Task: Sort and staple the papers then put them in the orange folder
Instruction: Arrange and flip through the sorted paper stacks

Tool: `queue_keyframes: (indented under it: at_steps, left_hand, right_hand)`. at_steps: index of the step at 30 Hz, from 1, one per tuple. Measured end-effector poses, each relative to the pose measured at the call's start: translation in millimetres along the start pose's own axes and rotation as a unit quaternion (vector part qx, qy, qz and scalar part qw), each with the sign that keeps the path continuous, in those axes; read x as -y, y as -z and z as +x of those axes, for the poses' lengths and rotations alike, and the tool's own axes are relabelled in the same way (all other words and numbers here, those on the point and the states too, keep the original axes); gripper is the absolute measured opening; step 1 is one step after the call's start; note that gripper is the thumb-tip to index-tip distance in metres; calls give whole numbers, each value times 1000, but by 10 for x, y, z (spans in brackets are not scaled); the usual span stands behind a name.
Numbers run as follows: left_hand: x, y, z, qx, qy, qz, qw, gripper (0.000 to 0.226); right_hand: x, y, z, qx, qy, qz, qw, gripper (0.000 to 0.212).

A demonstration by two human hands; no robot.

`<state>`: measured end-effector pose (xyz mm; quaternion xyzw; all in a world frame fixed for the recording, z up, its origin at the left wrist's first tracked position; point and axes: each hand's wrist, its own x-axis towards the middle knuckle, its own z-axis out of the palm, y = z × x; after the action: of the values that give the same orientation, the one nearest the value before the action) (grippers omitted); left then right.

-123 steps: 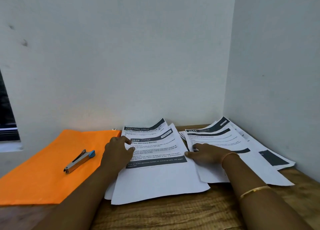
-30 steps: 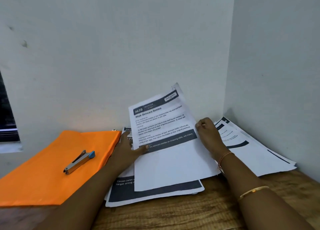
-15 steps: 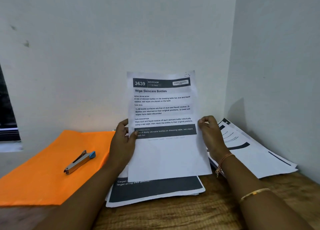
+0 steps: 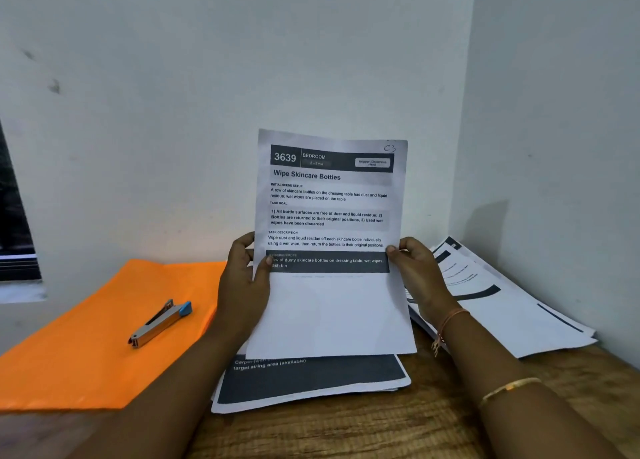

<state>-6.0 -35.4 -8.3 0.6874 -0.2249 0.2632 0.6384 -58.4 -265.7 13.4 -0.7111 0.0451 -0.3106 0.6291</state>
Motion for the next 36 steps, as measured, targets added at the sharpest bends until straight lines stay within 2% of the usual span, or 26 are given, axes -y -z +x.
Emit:
queue_keyframes:
  at_steps: [7,14,20,23,25,27,29,30,32,34,36]
  left_hand:
    - [-36,-2,-27,2,17,5,1000,38]
    - [-87,-11,-47,19,49,-17,998,34]
    - [-68,-13,-48,37,71,-23,997,15]
    - [-44,-30,-51,74,95,-20,993,15]
    - [-3,-31,-44,75,104,-3,992,12]
    - [38,-17,-22,52,121,14,991,15]
    - [56,6,-1,21,146,23,989,19]
    - [55,16,5,12,157,23,987,19]
    - [36,19,-1,21,177,5,984,13]
    - [35,-2,-29,55,196,0,979,10]
    - [79,-16,-52,81,184,56,978,10]
  right_hand:
    - [-47,47,46,7,-6,12,1000,18]
    - [-41,74,67,-2,-19,54,998,25]
    - [-27,99,83,-5,-32,45,998,22]
    - [5,139,108,-22,-35,-32,999,22]
    - [24,174,111,-1,-77,-77,994,18]
    - [49,193,88,79,-146,-65,984,7]
    - [43,181,68,164,-187,-77,966,20]
    - [21,162,82,179,-188,-101,960,27]
    - [6,127,76,153,-164,-169,960,32]
    - [-2,155,84,74,-110,-280,951,27]
    - [-5,268,79,-13,-63,-414,908,16]
